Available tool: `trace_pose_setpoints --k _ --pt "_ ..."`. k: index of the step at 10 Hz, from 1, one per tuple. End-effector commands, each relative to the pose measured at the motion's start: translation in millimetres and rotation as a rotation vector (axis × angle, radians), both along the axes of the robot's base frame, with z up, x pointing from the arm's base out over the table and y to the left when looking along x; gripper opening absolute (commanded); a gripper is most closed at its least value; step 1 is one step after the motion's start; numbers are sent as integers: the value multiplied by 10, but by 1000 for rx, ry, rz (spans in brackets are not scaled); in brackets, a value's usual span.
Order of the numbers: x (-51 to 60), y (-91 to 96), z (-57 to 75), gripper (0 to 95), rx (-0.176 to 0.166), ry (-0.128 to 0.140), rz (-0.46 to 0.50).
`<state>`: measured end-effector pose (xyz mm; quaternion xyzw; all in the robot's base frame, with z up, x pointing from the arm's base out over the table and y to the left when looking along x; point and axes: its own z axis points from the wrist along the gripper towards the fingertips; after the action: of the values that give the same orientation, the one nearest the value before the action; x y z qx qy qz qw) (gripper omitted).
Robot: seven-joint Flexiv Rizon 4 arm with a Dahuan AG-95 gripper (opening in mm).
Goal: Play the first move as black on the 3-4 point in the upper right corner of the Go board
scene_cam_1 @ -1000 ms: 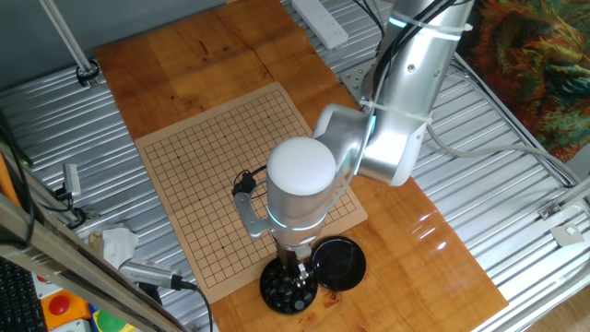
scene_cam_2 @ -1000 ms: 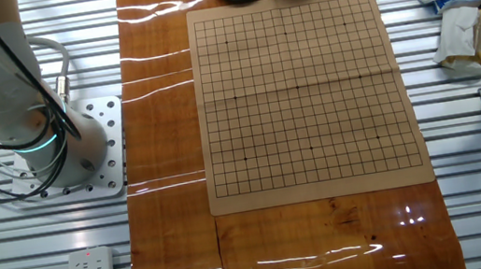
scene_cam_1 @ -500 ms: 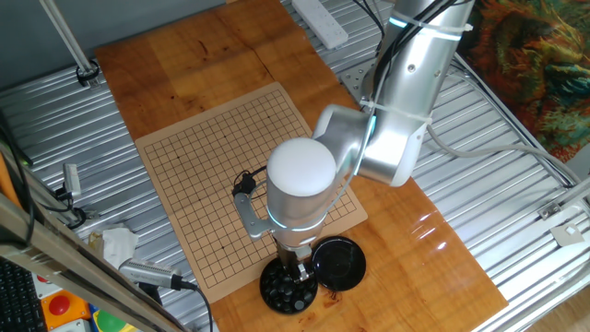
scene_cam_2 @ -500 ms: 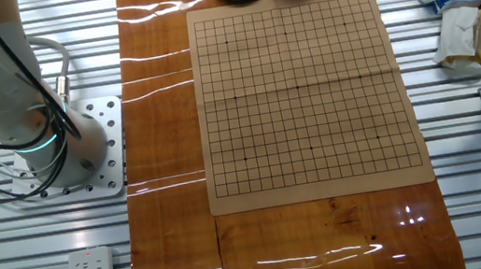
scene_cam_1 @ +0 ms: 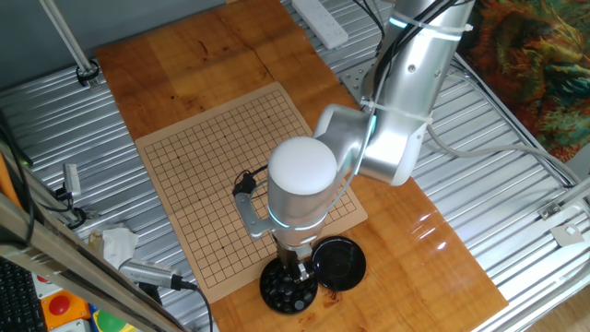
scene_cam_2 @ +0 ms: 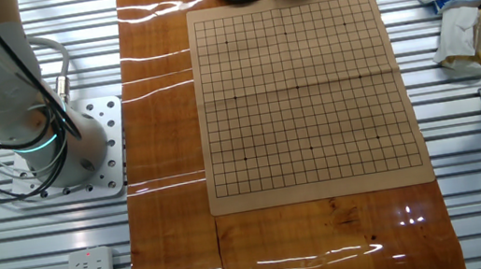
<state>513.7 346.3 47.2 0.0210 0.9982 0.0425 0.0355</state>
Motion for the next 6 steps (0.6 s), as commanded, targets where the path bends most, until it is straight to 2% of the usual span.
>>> trace_pose_setpoints --k 1,3,4,6 --pt "4 -4 -2 190 -1 -2 -2" --pt "4 -4 -2 190 -2 -1 -6" --pt "4 -4 -3 0 -2 -2 -8" --pt "4 -4 -3 0 -2 -2 -6"
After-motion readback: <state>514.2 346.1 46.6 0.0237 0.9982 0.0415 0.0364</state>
